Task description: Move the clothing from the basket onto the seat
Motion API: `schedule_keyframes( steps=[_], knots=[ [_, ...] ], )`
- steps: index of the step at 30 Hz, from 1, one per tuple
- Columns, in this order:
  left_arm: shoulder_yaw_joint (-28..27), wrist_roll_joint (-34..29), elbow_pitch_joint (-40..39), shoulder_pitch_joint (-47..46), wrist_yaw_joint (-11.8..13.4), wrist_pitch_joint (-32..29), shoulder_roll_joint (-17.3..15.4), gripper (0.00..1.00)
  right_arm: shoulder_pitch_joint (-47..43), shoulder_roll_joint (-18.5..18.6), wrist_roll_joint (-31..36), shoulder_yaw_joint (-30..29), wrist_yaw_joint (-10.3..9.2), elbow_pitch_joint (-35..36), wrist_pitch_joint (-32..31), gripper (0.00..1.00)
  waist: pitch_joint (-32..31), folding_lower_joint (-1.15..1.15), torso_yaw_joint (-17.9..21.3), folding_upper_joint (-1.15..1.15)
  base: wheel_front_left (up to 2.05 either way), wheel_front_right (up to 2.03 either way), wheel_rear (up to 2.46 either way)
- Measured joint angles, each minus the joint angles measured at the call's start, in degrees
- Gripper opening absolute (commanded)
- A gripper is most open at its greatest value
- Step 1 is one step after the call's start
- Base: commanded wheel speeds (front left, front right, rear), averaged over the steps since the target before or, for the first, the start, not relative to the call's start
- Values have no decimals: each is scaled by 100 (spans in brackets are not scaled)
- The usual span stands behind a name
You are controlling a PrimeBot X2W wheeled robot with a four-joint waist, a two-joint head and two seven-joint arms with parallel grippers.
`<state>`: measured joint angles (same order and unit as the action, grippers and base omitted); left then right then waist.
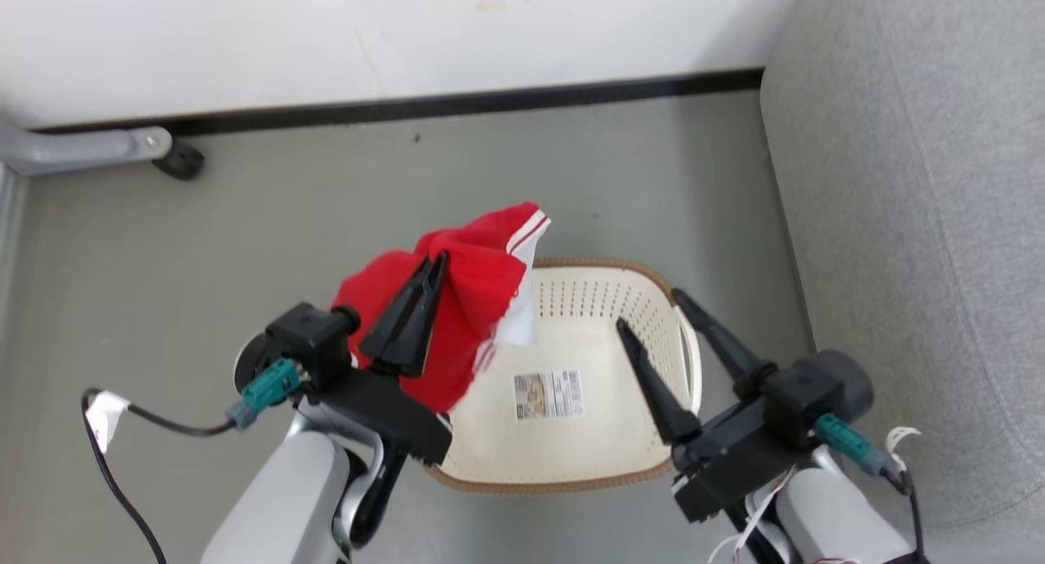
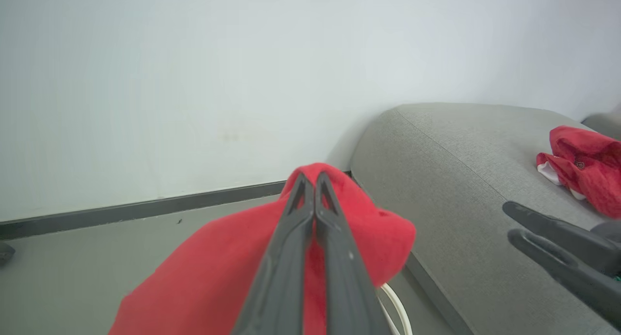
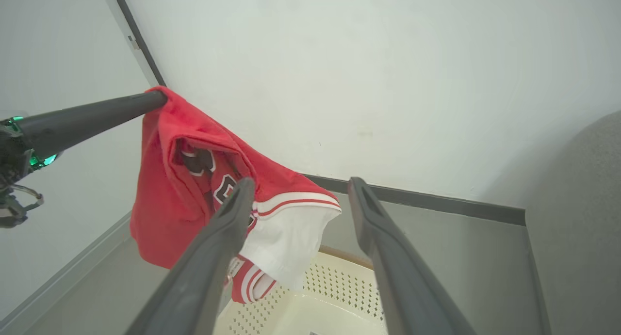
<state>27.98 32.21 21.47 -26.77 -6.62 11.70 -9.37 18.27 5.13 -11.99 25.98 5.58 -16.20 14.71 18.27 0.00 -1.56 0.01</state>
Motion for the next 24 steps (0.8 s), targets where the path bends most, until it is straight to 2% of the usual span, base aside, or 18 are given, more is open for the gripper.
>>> schedule_keyframes(
  steps=[13, 24],
  knots=[
    [240, -1, -726, 715, 167, -230, 37, 0, -370, -109, -87, 748, 107, -147, -1, 100, -1135, 0, -116, 0, 0, 0, 0],
    [599, -24, -1645, 980, 214, -613, 23, 0, -367, -127, -276, 1210, 148, -148, -1, 100, -1512, 0, -271, 0, 0, 0, 0]
  ],
)
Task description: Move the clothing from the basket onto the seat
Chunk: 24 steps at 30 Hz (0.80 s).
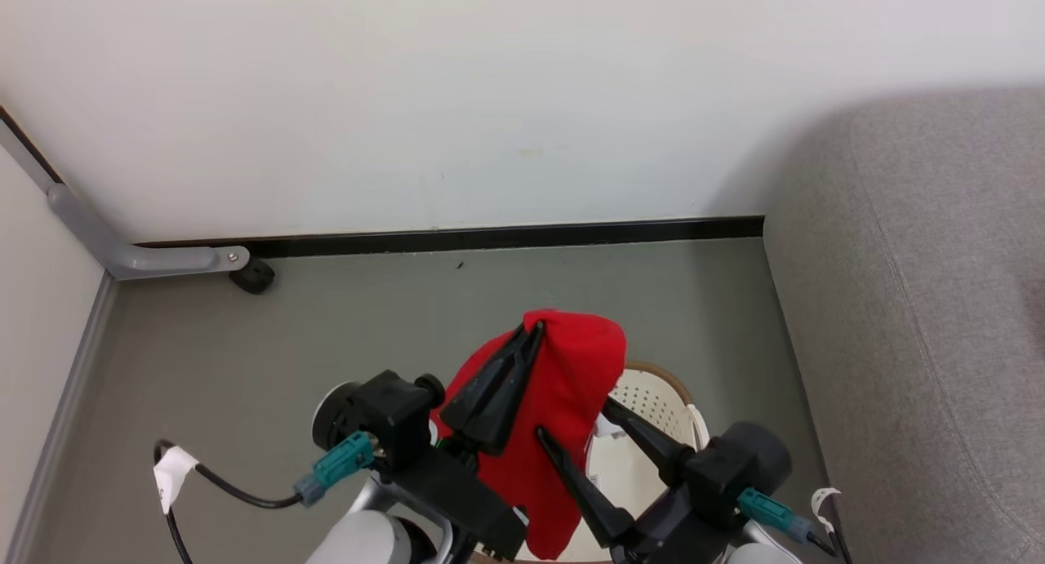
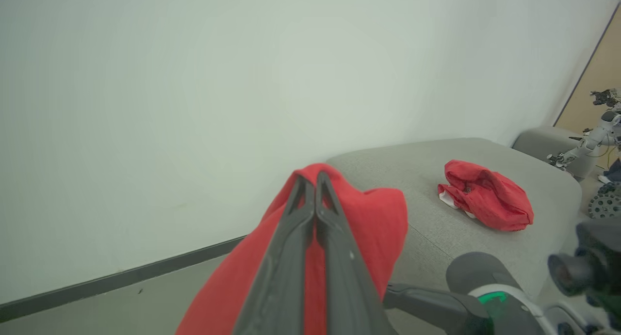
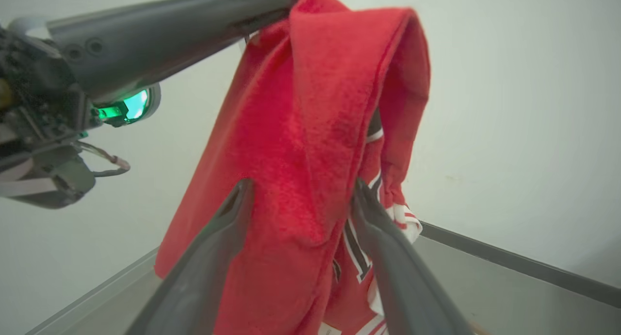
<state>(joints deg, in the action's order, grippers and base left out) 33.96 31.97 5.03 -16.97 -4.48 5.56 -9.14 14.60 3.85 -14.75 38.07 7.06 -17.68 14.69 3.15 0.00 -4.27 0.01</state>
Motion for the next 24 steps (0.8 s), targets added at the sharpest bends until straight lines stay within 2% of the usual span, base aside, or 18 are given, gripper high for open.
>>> schedule_keyframes(
  steps=[10, 11, 12, 13, 19, 20, 22, 23, 24],
  knots=[
    [213, 26, -933, 253, -12, -349, -198, 0, 122, -2, -101, 101, 1, 1, 0, 100, -80, 0, -40, -1, 0, 0, 0],
    [240, 63, -1025, 275, -13, -387, -194, 0, 140, -2, -132, 98, 1, 10, 0, 69, -83, 0, -41, -1, 0, 0, 0],
    [267, 90, -1110, 314, -14, -425, -193, 0, 146, -2, -163, 98, 1, 24, 0, 32, -85, 0, -42, -1, 0, 0, 0],
    [301, 116, -1176, 352, -14, -476, -197, 0, 147, -1, -221, 107, 1, 38, 0, 0, -86, 0, -42, -1, 0, 0, 0],
    [263, 254, -1380, 492, 22, -670, -289, 2, 162, 1, -453, 282, 1, 232, 0, 0, -55, 0, -26, -1, 0, 0, 0],
    [224, 254, -1406, 527, 82, -683, -308, 27, 172, -1, -466, 308, 1, 263, -1, 0, -42, 0, -14, -1, 0, 0, 0],
    [140, 255, -1424, 588, 158, -700, -346, 88, 204, -2, -511, 301, 1, 314, -1, 0, -11, 0, 16, -1, 0, 0, 0],
    [112, 254, -1439, 604, 200, -700, -370, 100, 232, -1, -519, 286, 1, 330, -1, 0, 5, 0, 33, -1, 0, 0, 0],
    [85, 253, -1454, 622, 205, -701, -394, 100, 255, -2, -536, 256, 1, 346, -1, 0, 23, 0, 53, -1, 0, 0, 0]
  ],
)
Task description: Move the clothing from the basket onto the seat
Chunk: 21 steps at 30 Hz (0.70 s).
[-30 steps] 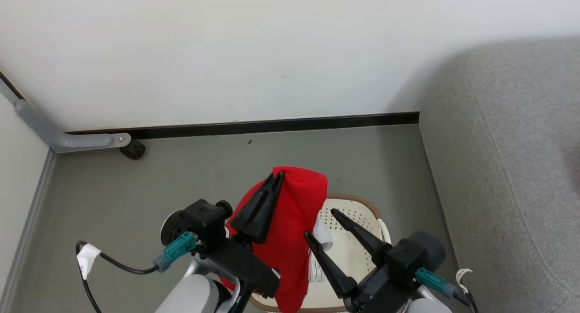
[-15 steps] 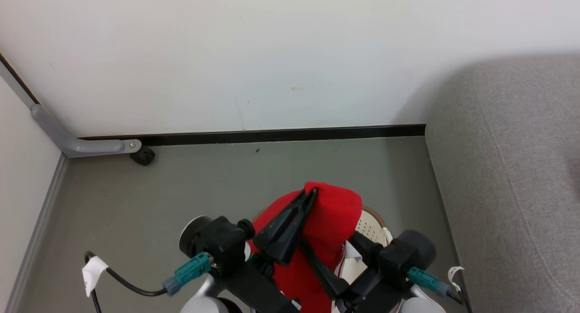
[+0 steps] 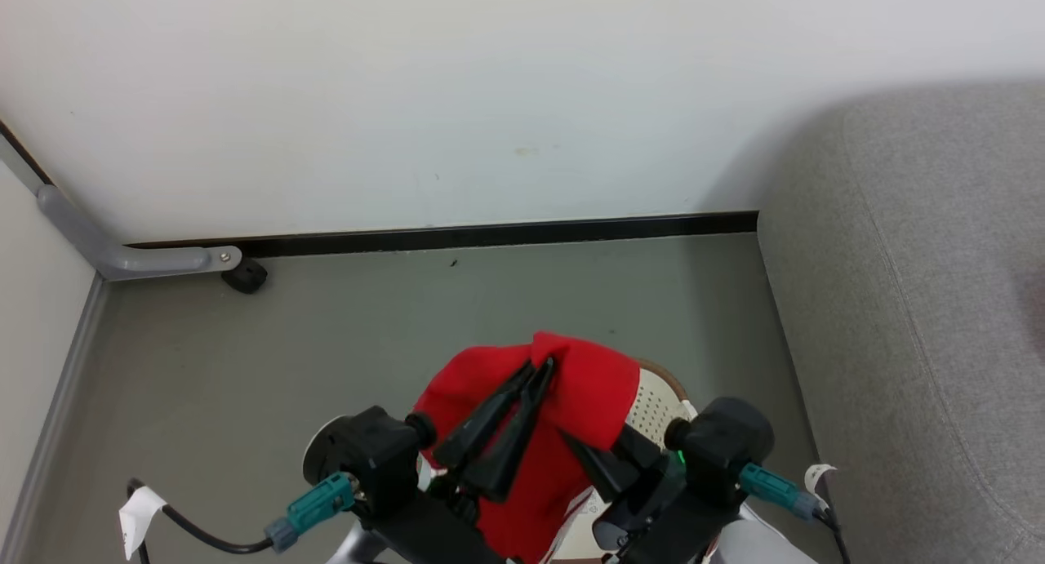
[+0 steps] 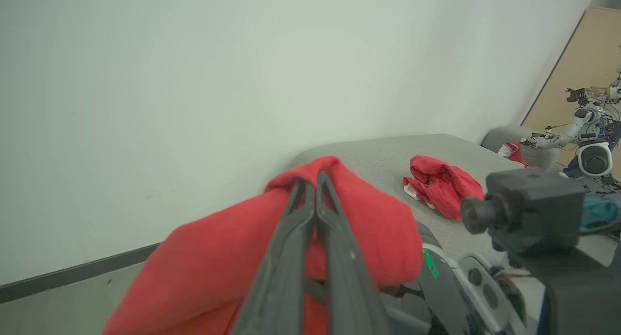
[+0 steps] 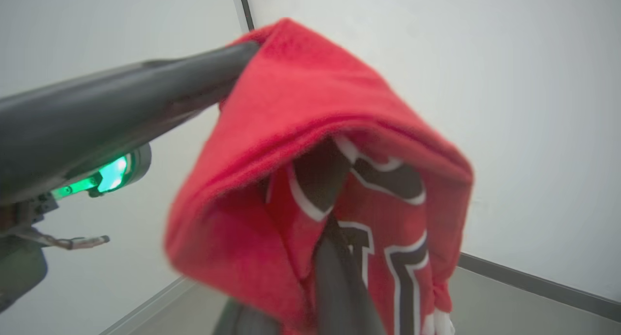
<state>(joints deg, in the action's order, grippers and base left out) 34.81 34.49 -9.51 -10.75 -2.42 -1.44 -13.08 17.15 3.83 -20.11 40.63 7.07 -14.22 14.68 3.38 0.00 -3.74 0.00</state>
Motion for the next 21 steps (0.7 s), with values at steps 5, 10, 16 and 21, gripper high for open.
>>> schedule_keyframes(
  steps=[5, 10, 16, 21],
  knots=[
    [-87, -16, -43, 124, 99, -2, -140, 100, 75, 34, -5, -214, 0, 5, 0, 0, 74, 0, 121, 0, 0, 0, 0],
    [-107, -81, -84, 203, 159, -3, -209, 100, 119, 199, -5, -458, 0, 15, 0, 0, 122, 1, 235, 0, 0, 0, 0],
    [-107, -264, -140, 205, 169, 53, -258, 100, 145, 298, 4, -682, 0, 47, 0, 0, 170, 1, 437, 0, 0, 0, 0],
    [-9, -319, -147, 370, 146, 133, -305, 100, 232, 389, 57, -856, 0, 154, 0, 0, 202, 1, 625, 0, 0, 0, 0]
  ],
)
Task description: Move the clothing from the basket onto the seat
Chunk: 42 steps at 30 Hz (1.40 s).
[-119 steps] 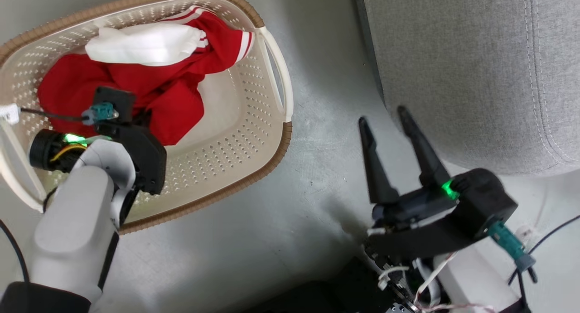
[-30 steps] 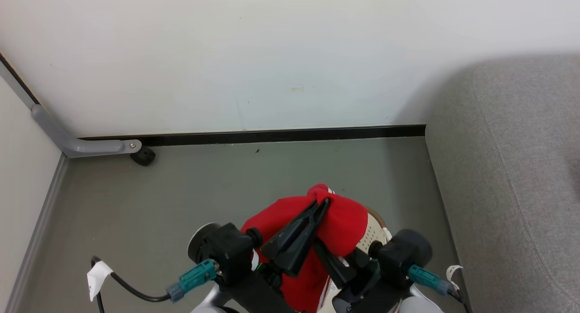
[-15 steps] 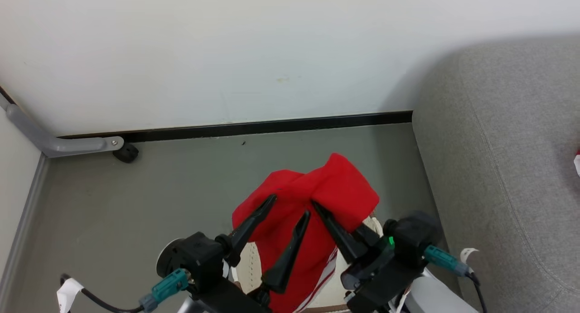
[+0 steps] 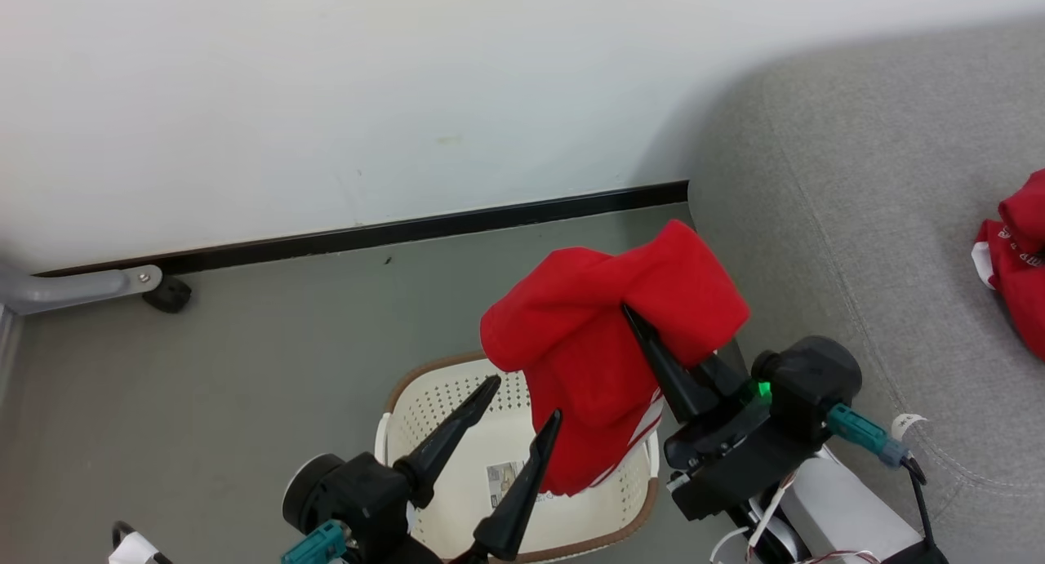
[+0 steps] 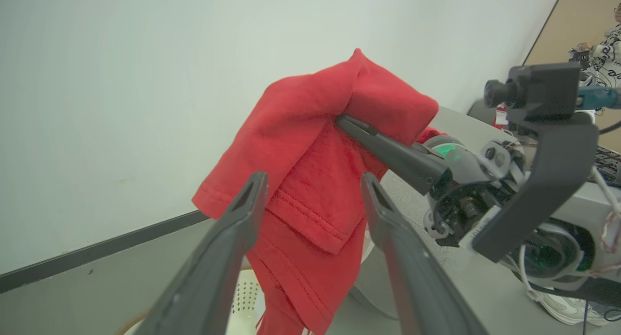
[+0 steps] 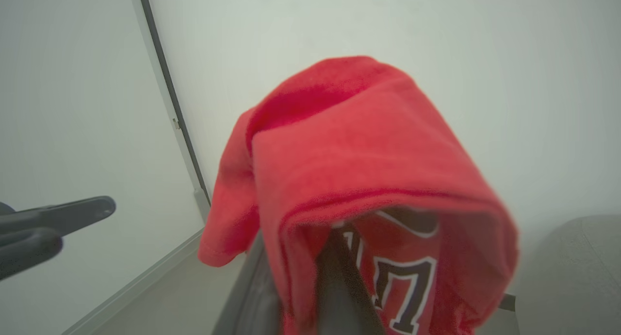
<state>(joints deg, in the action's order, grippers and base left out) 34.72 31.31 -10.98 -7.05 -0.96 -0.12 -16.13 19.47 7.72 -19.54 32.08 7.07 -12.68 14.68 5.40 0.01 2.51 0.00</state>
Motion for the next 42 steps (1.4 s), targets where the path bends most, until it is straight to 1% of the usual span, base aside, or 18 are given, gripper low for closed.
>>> schedule_keyframes(
  steps=[5, 10, 13, 18, 20, 24, 25, 28, 32, 34, 39, 42],
  knots=[
    [9, -22, -11, 140, 2, 133, -31, 100, -2, 78, 93, -134, 0, 168, 0, 0, 19, 0, 219, 0, 0, 0, 0],
    [-88, -70, -70, 193, 2, 288, -154, 100, -12, 181, 187, -265, -9, 331, 1, 0, 31, 0, 485, 0, 0, 0, 0],
    [-132, -73, -87, 311, 2, 374, -212, 100, -39, 225, 203, -336, -52, 412, 1, 0, 39, 0, 673, 0, 0, 0, 0],
    [-193, -73, -114, 411, 1, 463, -289, 100, -130, 298, 252, -466, -62, 515, 1, 0, 58, 0, 1024, 0, 0, 0, 0],
    [-210, -73, -136, 413, 2, 479, -308, 100, -147, 332, 253, -527, -104, 546, 1, 0, 68, 0, 1175, 0, 0, 0, 0],
    [-193, -74, -229, 422, 3, 485, -304, 100, -153, 392, 249, -702, -108, 635, 1, 0, 101, 0, 1476, 0, 0, 0, 0],
    [-140, -85, -282, 423, 3, 485, -283, 100, -154, 443, 243, -813, -108, 700, 1, 0, 129, -1, 1619, 0, 0, 0, 0],
    [-15, -124, -326, 418, -3, 476, -216, 100, -152, 593, 238, -1087, -121, 782, 1, 0, 205, -1, 1795, 0, 0, 0, 0],
    [94, -174, -326, 390, -15, 416, -181, 100, -62, 884, 136, -1590, -172, 815, 1, 0, 396, -1, 1906, 0, 0, 0, 0],
    [129, -233, -330, 372, -62, 389, -187, 100, 81, 962, 67, -1824, -172, 809, 1, 0, 503, -1, 1921, 0, 0, 0, 0],
    [168, -275, -386, 316, -65, 315, -202, 100, 625, 1230, 8, -2249, -170, 613, 1, 0, 766, -1, 1899, 0, 0, 0, 0],
    [167, -275, -405, 232, -112, 259, -235, 100, 960, 1368, -70, -2495, -169, 405, 2, 0, 918, 0, 1847, 0, 0, 0, 0]
  ],
)
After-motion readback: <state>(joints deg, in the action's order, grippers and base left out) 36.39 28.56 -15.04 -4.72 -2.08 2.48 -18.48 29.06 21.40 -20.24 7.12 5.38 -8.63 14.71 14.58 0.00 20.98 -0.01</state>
